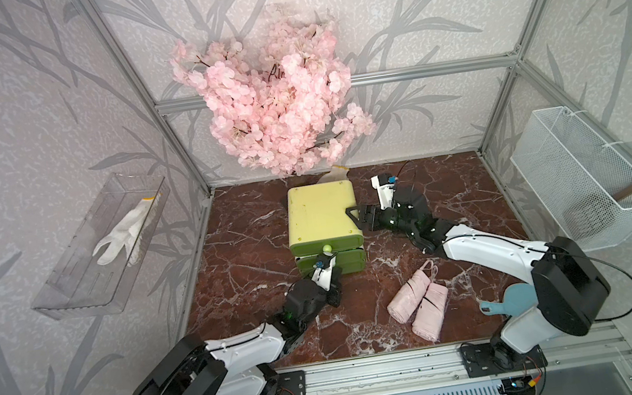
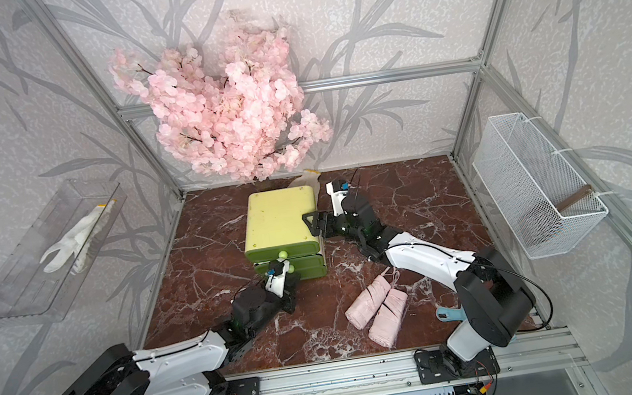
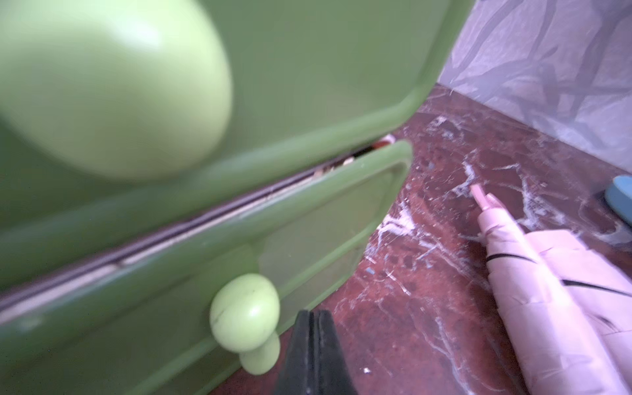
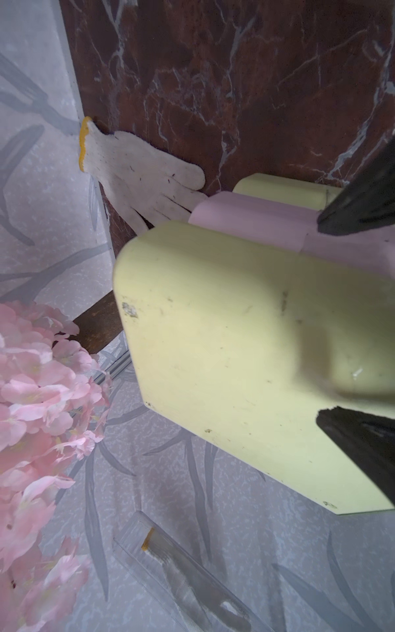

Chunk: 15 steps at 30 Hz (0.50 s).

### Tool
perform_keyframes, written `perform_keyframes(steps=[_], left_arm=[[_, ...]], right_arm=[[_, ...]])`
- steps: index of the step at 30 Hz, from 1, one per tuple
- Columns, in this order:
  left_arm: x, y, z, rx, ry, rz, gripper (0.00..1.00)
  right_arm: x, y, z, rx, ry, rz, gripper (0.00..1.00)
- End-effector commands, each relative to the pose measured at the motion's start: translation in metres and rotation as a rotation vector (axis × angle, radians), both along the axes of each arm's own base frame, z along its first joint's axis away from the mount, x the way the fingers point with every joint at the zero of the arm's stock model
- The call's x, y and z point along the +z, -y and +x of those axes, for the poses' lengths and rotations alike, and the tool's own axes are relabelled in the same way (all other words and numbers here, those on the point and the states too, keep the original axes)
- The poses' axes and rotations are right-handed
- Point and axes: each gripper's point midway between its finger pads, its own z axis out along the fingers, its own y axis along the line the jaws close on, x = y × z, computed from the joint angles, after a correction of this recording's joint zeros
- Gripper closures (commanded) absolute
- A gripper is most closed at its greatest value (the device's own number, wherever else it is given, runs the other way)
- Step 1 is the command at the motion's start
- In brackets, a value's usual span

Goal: Place the umbrella in the drawer by color
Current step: Adjust the storage box at the center of the board.

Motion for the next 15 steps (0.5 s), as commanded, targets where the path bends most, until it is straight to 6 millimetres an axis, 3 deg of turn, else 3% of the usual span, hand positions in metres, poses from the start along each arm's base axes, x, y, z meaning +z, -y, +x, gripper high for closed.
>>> perform_keyframes(steps=[1, 4, 6, 9, 15], left_arm=[[-0.012, -0.010, -0.008, 0.039, -0.049, 0.051, 1.00], [-0.021, -0.020, -0.016, 0.075, -0.085, 0.076, 1.00], [-0.027, -0.032, -0.016, 0.145, -0.121, 0.078, 0.88], [-0.028, -0.037, -0.015, 0.193, -0.159, 0.050, 0.80], [0.002, -0.026, -0.031, 0.102, -0.190, -0.066, 0.75]], right_arm=[[0.009, 0.006, -0.001, -0.013, 0.021, 0.003, 0.17], [0.007, 0.006, -0.002, -0.013, 0.012, -0.003, 0.17], [0.006, 0.007, -0.002, -0.017, 0.009, -0.001, 0.17], [0.004, 0.009, -0.004, -0.019, 0.008, -0.007, 0.17], [0.000, 0.026, -0.015, -0.041, 0.032, -0.063, 0.16]])
